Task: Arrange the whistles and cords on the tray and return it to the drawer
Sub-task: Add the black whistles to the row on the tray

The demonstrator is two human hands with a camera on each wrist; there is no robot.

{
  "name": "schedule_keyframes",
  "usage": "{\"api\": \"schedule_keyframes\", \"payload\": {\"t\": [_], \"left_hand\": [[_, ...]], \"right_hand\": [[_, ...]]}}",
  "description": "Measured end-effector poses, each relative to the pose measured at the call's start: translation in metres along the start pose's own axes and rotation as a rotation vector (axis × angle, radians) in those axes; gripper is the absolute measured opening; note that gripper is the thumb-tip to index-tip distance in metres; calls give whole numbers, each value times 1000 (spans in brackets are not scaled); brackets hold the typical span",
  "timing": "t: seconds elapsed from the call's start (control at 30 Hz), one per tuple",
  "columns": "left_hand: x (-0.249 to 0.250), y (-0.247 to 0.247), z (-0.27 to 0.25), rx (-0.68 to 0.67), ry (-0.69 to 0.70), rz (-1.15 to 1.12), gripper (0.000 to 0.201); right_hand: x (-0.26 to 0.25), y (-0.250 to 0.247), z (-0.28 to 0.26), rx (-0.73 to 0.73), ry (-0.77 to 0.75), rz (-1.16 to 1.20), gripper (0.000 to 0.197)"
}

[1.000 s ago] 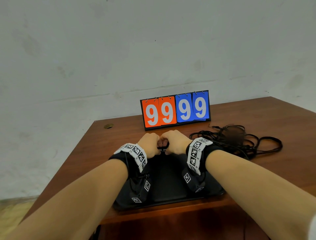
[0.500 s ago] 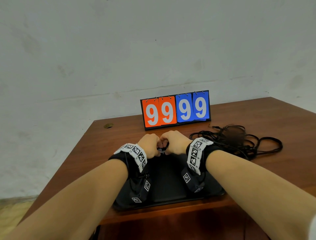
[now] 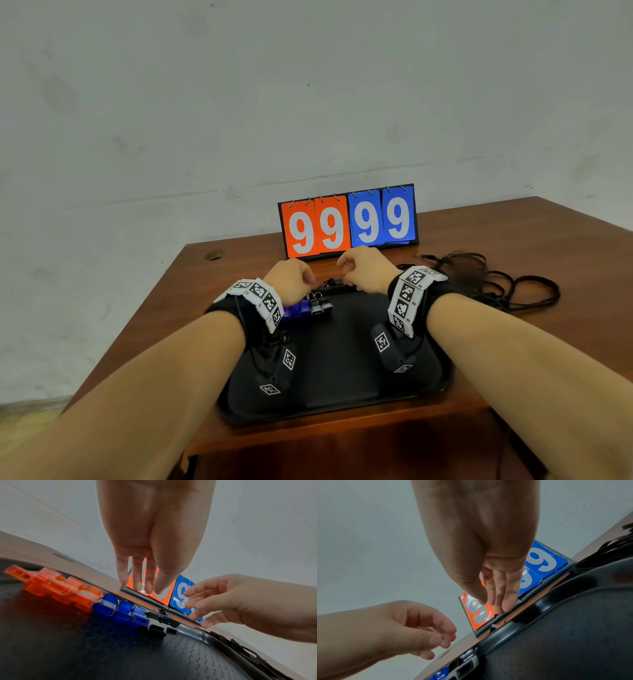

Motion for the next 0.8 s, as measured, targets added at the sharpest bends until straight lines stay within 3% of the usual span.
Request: {"api": "schedule_keyframes", "payload": {"t": [0.3, 0.6, 0.8], "left_hand": [[-3, -1, 17, 29, -31, -46, 23], [-21, 5, 22, 5, -27, -72, 24], [-26, 7, 19, 14, -28, -94, 23]], "right_hand": [[9, 5, 17, -61, -10, -88, 34], [-8, 40, 37, -316, -62, -233, 38], [-5, 45, 41, -300, -44, -249, 38]]}}
Point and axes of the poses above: each hand's wrist, its own z-axis towards the middle knuckle, its own y-axis out of the palm, x = y × z, the point moved 8 cm from there along z, towards the middle knuckle, and after that the axes turned 6 degrees about -x, right-handed, at the moved point
